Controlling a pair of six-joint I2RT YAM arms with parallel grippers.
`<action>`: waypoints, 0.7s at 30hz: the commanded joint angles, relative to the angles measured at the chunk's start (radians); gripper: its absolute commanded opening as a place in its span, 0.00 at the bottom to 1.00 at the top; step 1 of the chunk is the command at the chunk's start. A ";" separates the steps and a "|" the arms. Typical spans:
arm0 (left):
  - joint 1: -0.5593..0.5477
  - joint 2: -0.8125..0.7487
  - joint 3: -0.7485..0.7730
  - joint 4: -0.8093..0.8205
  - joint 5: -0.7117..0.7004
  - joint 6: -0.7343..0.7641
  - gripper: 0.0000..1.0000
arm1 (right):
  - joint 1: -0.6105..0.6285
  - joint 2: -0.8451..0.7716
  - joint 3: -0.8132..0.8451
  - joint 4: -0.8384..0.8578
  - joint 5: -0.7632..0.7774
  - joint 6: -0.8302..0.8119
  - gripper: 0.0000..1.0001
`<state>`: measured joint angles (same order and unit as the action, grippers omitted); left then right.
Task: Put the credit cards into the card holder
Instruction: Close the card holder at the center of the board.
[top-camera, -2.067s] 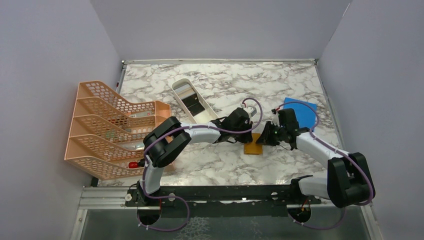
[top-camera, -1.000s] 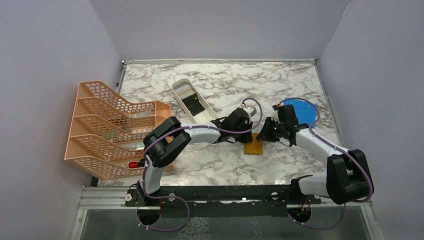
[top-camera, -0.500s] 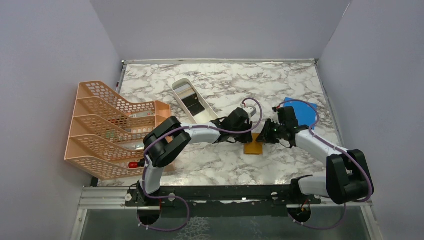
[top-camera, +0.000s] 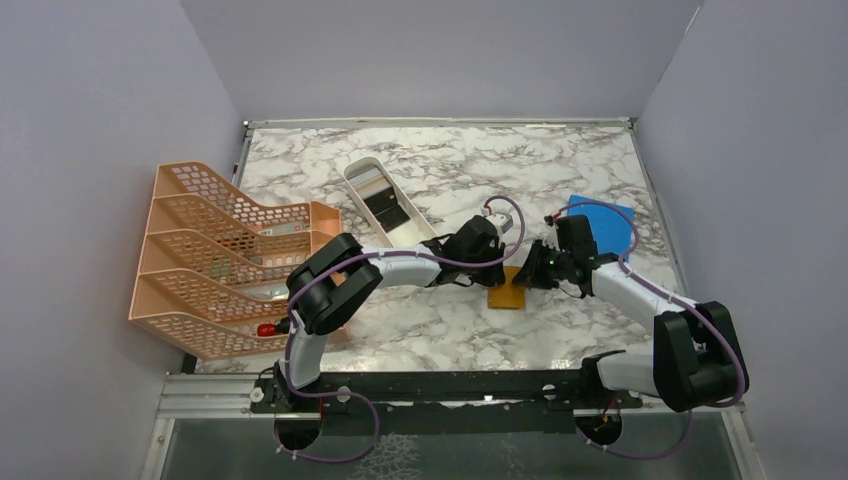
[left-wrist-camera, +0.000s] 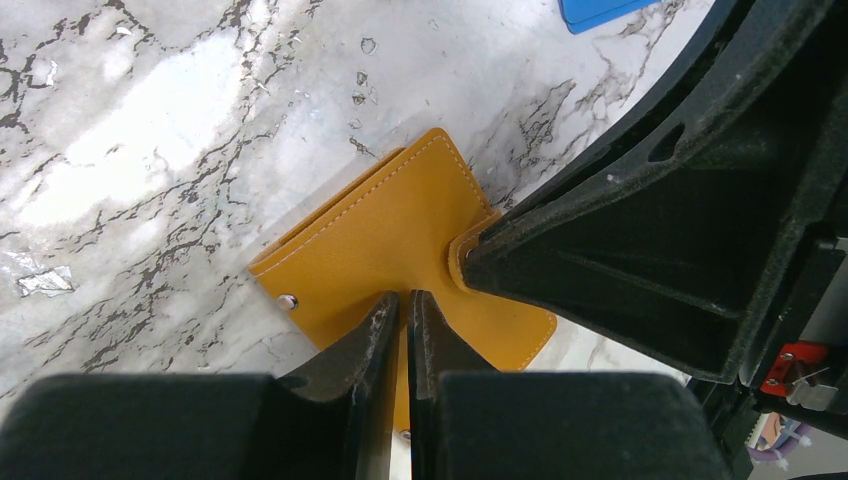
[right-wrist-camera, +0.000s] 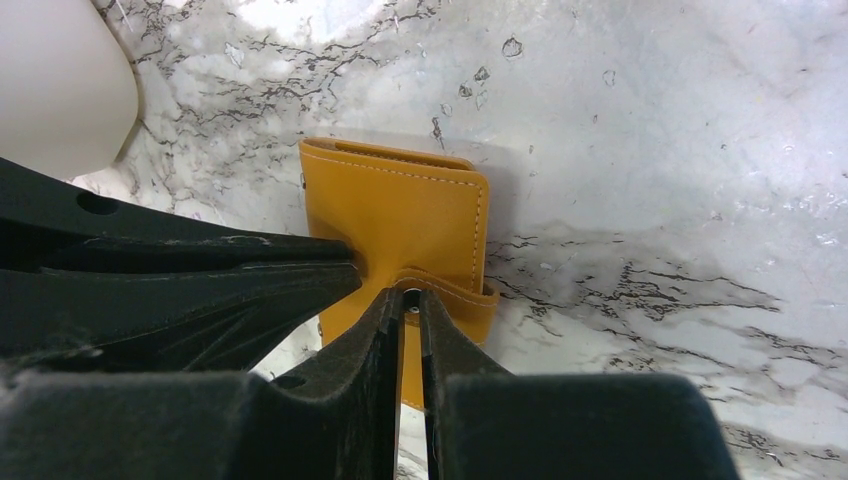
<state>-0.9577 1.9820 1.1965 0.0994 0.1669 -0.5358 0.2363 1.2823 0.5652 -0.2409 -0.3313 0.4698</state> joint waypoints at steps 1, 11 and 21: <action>-0.004 0.012 -0.024 -0.049 -0.030 0.007 0.12 | 0.005 0.001 -0.027 0.020 -0.042 -0.006 0.15; -0.004 0.015 -0.022 -0.047 -0.033 0.006 0.12 | 0.006 0.002 -0.018 -0.009 -0.048 -0.024 0.13; -0.004 0.031 -0.022 -0.036 -0.029 -0.003 0.12 | 0.022 0.029 -0.009 -0.029 -0.063 -0.046 0.12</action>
<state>-0.9573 1.9820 1.1965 0.0998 0.1669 -0.5385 0.2356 1.2850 0.5610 -0.2325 -0.3401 0.4423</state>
